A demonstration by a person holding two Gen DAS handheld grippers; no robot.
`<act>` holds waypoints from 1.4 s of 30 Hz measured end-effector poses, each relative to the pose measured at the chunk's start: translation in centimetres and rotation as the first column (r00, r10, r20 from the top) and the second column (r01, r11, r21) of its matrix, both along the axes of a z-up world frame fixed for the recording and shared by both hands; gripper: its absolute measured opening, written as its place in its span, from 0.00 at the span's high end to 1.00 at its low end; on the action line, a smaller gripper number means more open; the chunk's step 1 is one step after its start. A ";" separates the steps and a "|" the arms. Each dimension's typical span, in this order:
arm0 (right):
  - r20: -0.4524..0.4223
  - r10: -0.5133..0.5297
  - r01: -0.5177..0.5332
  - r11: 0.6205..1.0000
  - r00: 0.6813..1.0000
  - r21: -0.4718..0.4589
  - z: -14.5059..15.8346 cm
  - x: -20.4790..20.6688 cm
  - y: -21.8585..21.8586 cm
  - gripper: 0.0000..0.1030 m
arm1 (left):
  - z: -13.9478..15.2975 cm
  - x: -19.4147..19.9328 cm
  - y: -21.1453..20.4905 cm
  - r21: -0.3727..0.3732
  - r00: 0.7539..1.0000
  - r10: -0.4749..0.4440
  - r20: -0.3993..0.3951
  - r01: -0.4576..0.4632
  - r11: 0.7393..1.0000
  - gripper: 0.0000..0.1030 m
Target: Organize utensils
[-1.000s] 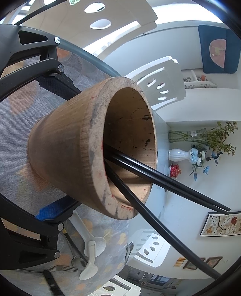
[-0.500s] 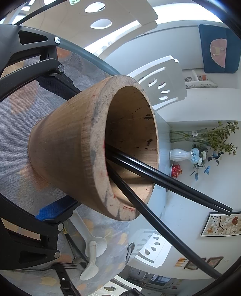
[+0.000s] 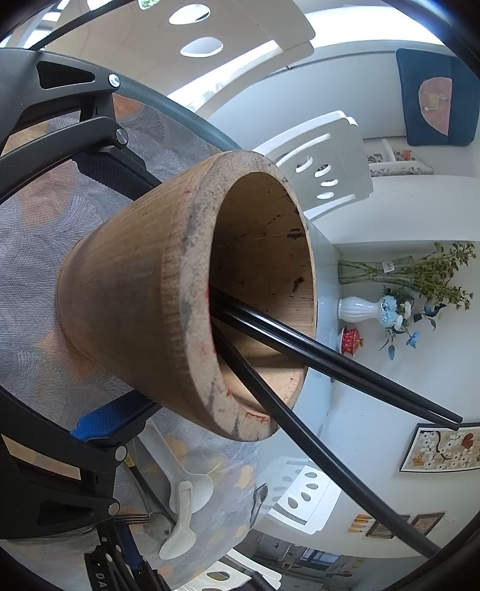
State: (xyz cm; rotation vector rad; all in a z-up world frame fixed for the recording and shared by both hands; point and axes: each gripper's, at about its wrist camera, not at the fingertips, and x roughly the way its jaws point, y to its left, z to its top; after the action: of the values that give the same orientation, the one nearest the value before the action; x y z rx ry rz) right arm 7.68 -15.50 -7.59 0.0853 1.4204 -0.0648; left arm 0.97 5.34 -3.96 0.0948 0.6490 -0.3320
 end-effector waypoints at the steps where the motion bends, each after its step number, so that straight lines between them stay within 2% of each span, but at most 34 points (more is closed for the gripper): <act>1: 0.016 -0.011 0.011 1.000 1.000 0.024 0.2 -0.1 -0.3 0.77 | 0.0 0.0 0.0 0.000 1.000 0.000 0.000 0.000 1.000 0.06; 5: 0.061 -0.029 0.021 0.991 0.998 0.134 1.0 -1.1 -1.3 0.78 | 0.0 0.1 0.0 -0.001 1.000 0.000 0.000 0.000 1.000 0.06; 9: 0.127 -0.004 -0.023 0.977 0.992 0.211 2.5 -1.1 -0.5 0.79 | 0.0 0.0 0.0 -0.002 1.000 0.000 0.000 0.000 1.000 0.06; 12: 0.185 0.030 -0.084 0.953 0.982 0.293 3.5 -0.9 0.6 0.79 | 0.0 0.0 0.0 -0.003 1.000 0.000 0.001 0.000 1.000 0.06; 15: 0.217 0.064 -0.129 0.945 0.974 0.300 3.5 -1.7 3.0 0.79 | 0.1 -0.1 -0.1 -0.006 1.000 -0.001 0.007 0.001 1.000 0.06; 16: 0.228 0.069 -0.138 0.943 0.971 0.304 4.2 -3.2 2.4 0.79 | 0.2 -0.2 0.0 -0.007 1.000 -0.001 0.009 0.001 1.000 0.06; 20: 0.280 0.070 -0.160 0.936 0.957 0.312 6.0 -4.5 2.2 0.79 | 0.4 -0.3 0.0 -0.009 1.000 0.002 0.019 -0.002 1.000 0.06; 28: 0.385 0.061 -0.194 0.929 0.921 0.316 10.0 -3.7 2.8 0.79 | 1.0 -0.7 0.1 0.008 0.998 0.005 0.067 -0.006 1.000 0.06; 30: 0.407 0.064 -0.205 0.927 0.911 0.313 10.8 -3.4 3.0 0.91 | 1.1 -0.5 0.1 0.005 0.998 0.004 0.067 -0.005 1.000 0.06; 36: 0.477 0.061 -0.228 0.926 0.877 0.300 14.2 -3.0 3.3 0.91 | 0.9 -0.4 0.1 0.006 0.998 0.001 0.059 -0.001 1.000 0.06; 40: 0.397 0.057 -0.183 0.940 0.916 0.287 13.3 -1.2 3.4 0.91 | 0.9 -0.5 0.1 0.006 0.998 0.000 0.058 -0.001 1.000 0.06; 42: 0.335 -0.002 -0.099 0.954 0.942 0.284 11.7 0.1 2.7 0.84 | 0.9 -0.4 0.1 0.004 0.998 0.001 0.058 -0.001 1.000 0.06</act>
State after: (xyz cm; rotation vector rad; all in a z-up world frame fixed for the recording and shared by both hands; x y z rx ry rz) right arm 7.80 -12.84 4.13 0.2971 1.0837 0.1991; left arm 0.55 5.42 -3.08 0.1079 0.5923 -0.3257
